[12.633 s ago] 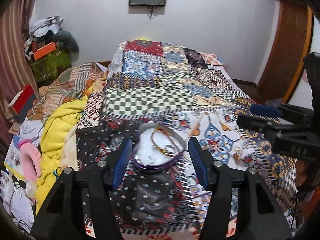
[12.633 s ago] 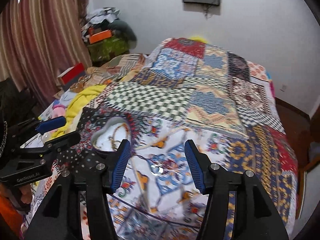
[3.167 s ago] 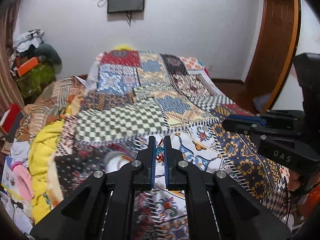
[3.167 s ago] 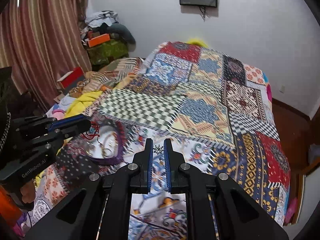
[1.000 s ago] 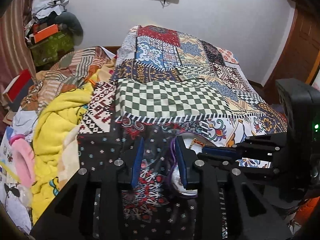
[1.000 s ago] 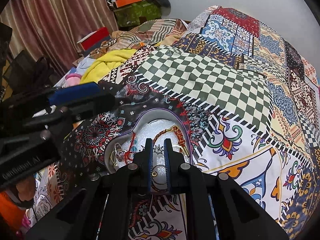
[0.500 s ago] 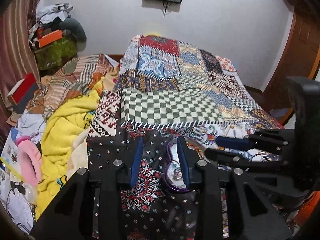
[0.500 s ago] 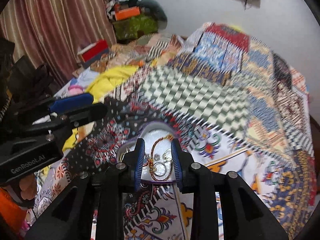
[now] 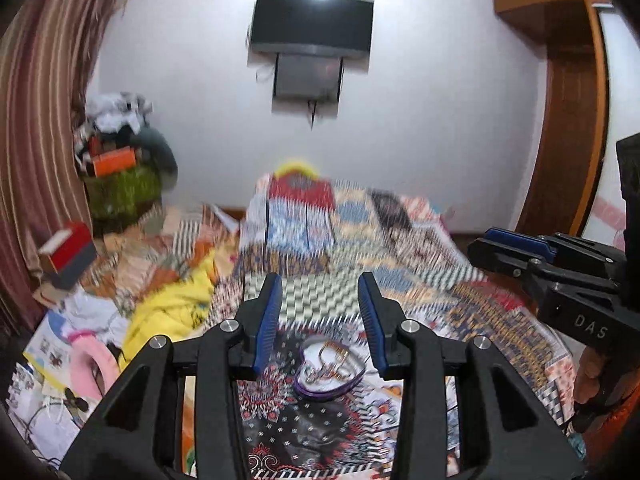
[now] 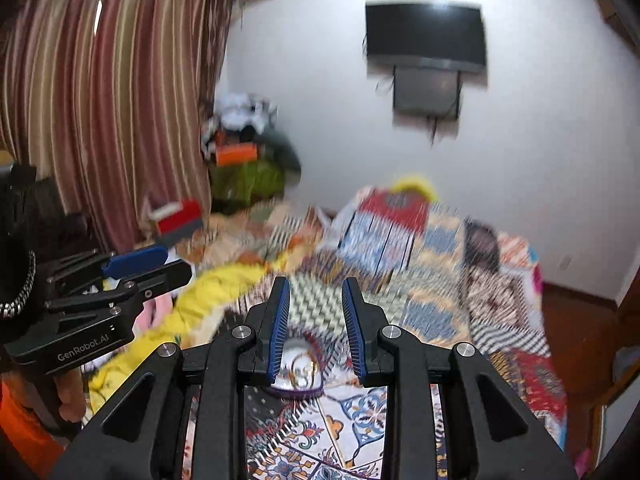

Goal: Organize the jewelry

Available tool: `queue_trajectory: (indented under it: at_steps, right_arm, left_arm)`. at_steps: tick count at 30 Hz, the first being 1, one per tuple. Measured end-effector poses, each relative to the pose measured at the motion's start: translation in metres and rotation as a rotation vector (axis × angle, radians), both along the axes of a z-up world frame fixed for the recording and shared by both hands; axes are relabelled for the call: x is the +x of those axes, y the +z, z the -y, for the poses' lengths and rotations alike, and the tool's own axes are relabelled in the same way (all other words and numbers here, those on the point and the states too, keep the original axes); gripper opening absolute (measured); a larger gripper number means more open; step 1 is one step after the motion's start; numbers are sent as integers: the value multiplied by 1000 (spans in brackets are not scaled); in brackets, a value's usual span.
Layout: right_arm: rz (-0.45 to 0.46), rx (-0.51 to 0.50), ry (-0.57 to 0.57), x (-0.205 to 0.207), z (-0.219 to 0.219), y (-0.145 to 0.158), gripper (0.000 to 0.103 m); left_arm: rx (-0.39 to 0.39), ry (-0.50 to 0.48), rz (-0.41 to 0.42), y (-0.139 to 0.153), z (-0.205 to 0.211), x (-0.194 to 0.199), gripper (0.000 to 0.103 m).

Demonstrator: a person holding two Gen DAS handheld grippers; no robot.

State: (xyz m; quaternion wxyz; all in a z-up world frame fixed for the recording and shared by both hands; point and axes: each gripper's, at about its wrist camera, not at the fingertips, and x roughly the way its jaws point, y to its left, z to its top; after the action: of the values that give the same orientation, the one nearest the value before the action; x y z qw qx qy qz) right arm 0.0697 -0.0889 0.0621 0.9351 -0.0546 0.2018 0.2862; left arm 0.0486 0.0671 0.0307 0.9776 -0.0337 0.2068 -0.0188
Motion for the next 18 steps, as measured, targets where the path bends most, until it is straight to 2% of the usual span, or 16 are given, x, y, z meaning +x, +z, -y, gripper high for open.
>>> queue_trajectory:
  at_steps: [3, 7, 9, 11, 13, 15, 17, 18]
  right_arm:
    - [79, 61, -20, -30, 11, 21, 24]
    - [158, 108, -47, -59, 19, 34, 26]
    - [186, 134, -63, -72, 23, 37, 33]
    - [205, 156, -82, -80, 26, 37, 49]
    - [226, 162, -102, -85, 28, 35, 53]
    - [243, 158, -124, -88, 27, 33, 63]
    - [262, 152, -151, -91, 26, 31, 78]
    - [275, 149, -163, -93, 25, 31, 80]
  left_arm:
    - [11, 7, 87, 21, 10, -31, 41]
    - [25, 26, 192, 40, 21, -71, 45]
    - [22, 39, 229, 46, 24, -87, 48]
    - [11, 56, 260, 50, 25, -100, 49]
    - [12, 71, 278, 50, 26, -108, 52]
    - [21, 87, 293, 51, 28, -116, 62]
    - [31, 105, 300, 50, 29, -120, 73]
    - [34, 107, 304, 49, 29, -120, 77]
